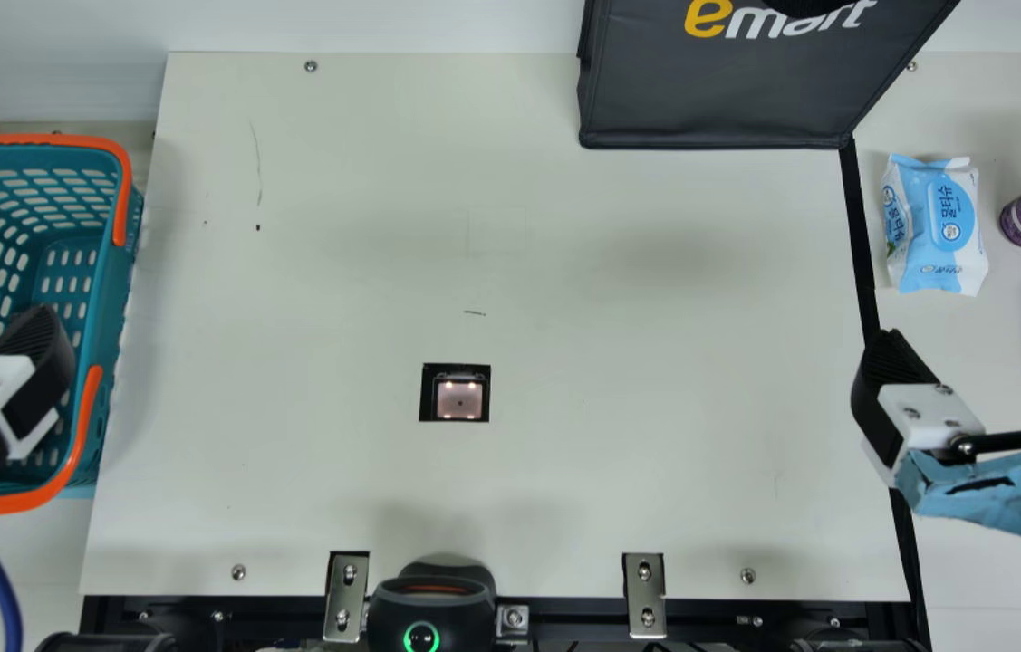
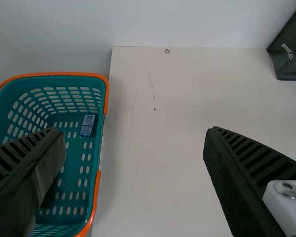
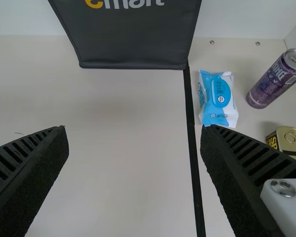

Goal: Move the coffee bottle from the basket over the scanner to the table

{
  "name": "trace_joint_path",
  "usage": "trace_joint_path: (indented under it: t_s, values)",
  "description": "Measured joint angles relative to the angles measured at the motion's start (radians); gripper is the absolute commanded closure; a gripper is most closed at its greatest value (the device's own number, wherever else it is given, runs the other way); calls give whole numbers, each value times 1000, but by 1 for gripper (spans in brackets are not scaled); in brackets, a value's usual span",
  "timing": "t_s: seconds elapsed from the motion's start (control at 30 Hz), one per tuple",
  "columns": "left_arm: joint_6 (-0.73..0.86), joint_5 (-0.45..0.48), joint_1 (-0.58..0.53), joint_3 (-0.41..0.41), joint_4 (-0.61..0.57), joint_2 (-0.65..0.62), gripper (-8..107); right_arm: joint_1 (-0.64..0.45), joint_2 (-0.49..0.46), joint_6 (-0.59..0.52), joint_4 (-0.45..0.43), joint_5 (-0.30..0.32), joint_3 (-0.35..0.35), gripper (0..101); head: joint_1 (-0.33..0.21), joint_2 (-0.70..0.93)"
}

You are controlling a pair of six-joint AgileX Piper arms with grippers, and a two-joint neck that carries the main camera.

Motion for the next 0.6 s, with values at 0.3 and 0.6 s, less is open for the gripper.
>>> trace_joint_path:
  t_s: [0.3,0.6]
  values:
    - [0,0,0,0,0,0,9,0,0,0,0,0,0,6,-2,144]
    - [0,0,0,0,0,0,9,0,0,0,0,1,0,6,0,342]
